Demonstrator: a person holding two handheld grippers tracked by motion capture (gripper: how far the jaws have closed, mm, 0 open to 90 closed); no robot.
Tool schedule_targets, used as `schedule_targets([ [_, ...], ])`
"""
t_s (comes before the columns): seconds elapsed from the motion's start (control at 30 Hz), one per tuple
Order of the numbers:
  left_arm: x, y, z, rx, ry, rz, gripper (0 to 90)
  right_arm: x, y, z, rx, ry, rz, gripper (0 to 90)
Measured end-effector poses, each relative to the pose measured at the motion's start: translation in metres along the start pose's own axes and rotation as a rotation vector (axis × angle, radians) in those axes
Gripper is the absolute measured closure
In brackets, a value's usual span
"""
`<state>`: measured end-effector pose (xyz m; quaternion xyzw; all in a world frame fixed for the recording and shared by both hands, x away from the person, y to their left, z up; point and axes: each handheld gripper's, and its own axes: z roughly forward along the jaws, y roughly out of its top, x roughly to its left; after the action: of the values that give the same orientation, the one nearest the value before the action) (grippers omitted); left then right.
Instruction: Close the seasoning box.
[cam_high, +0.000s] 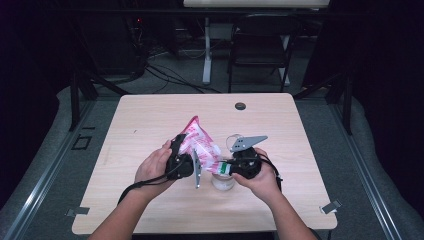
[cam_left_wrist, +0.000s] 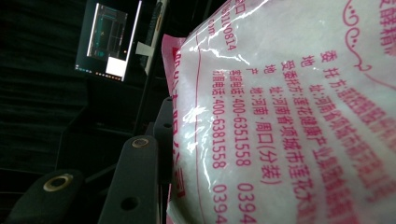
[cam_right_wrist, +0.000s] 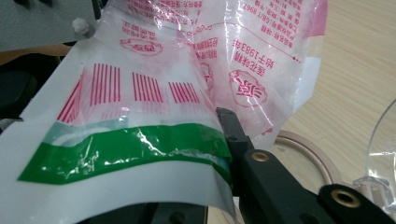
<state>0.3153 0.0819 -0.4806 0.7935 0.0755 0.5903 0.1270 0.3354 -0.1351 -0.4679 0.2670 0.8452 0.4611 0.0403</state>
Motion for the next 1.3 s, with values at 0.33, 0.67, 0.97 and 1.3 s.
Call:
schedule_targets([
  [0.33,0.0001,0.0043,0.0000,-0.004,0.018,0.028,62.0,-0.0023,-0.0007,-0.0021,-0.019,-0.026,0.008,90.0],
  [0.67,-0.0015,0.0068,0.0004,-0.016,0.033,0.050,62.2,-0.0059,-0.0022,-0.0031,-0.016,-0.035,0.015,90.0],
  [0.97,-0.0006,0.0074,0.0005,-0.029,0.050,0.065,62.3,-0.0056,-0.0031,-0.0024,-0.007,-0.046,0.010,90.0],
  [1.3,-0.0020,0.0082,-0.0010,-0.040,0.059,0.062,63.5,-0.0061,-0.0042,-0.0028,0.004,-0.045,0.008,90.0],
])
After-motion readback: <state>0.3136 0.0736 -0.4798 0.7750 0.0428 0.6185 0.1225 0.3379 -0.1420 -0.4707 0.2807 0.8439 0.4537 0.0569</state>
